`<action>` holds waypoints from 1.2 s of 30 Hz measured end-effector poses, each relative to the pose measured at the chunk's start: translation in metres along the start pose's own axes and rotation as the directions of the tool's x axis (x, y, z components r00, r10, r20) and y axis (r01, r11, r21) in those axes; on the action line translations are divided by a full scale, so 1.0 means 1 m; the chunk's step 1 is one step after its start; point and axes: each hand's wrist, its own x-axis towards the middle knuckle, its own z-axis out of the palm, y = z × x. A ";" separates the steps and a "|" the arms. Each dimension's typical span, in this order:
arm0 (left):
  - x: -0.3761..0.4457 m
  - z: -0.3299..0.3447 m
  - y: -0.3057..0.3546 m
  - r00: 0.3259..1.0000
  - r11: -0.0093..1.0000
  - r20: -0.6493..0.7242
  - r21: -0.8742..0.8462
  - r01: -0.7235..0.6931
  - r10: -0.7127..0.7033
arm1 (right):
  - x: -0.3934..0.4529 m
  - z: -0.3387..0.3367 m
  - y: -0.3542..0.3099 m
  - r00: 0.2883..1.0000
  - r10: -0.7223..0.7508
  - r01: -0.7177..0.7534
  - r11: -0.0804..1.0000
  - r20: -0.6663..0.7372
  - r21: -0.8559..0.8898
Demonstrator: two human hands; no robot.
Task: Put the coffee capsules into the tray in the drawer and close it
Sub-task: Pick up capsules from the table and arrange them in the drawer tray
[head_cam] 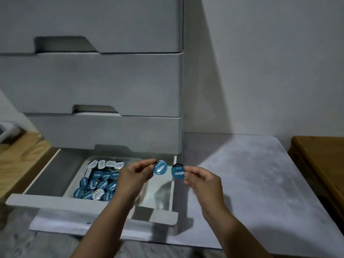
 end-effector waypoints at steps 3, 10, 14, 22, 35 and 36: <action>0.025 -0.047 -0.003 1.000 0.999 -0.004 0.031 0.027 -0.027 | 0.002 0.048 0.009 1.000 0.004 -0.004 1.000 0.025 -0.019; 0.095 -0.130 -0.029 0.986 0.984 0.051 0.081 0.157 -0.162 | 0.020 0.158 0.043 0.995 0.069 -0.069 0.998 -0.070 0.010; 0.130 -0.150 -0.044 0.965 0.966 0.082 0.089 0.244 -0.251 | 0.036 0.195 0.058 0.969 0.134 -0.118 0.989 -0.209 0.089; 0.158 -0.155 -0.064 0.928 0.933 0.104 0.079 0.352 -0.359 | 0.059 0.217 0.083 0.884 0.231 -0.222 0.973 -0.406 0.070; 0.181 -0.144 -0.073 0.918 0.924 0.137 0.156 0.350 -0.371 | 0.084 0.226 0.098 0.833 0.319 -0.311 0.946 -0.451 0.095; 0.182 -0.144 -0.074 0.914 0.920 0.141 0.155 0.360 -0.381 | 0.085 0.228 0.099 0.822 0.312 -0.302 0.948 -0.477 0.101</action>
